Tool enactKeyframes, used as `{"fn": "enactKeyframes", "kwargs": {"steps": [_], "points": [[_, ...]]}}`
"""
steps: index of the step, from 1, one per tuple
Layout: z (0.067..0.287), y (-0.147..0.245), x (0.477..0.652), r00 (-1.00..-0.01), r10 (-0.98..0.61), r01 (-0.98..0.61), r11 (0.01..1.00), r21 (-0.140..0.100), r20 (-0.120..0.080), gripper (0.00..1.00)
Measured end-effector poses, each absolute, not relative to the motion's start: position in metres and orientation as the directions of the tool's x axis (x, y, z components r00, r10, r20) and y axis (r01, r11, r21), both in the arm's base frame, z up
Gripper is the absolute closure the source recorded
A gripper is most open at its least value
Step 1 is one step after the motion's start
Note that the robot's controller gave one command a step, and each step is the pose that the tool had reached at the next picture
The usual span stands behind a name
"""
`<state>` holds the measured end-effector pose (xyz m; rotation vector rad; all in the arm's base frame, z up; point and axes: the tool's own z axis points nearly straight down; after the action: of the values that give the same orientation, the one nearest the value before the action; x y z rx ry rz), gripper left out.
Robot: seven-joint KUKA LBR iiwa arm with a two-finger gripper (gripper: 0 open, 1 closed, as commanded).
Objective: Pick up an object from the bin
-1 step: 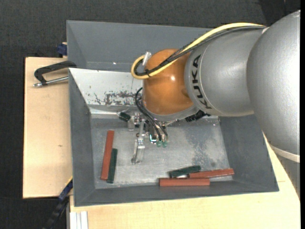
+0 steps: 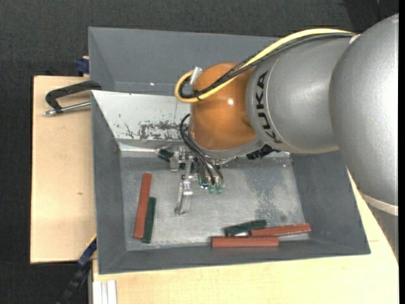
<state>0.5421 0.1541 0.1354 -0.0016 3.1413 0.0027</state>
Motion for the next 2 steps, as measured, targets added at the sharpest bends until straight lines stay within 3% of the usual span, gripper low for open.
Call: {"fn": "enactKeyframes", "kwargs": {"steps": [1,2], "points": [[0.112,0.180,0.559,-0.985,-0.174,-0.174,0.985,0.000,-0.013,0.00],[0.093,0.199,0.569,-0.896,-0.443,-0.443,0.896,0.004,0.001,0.00]]}}
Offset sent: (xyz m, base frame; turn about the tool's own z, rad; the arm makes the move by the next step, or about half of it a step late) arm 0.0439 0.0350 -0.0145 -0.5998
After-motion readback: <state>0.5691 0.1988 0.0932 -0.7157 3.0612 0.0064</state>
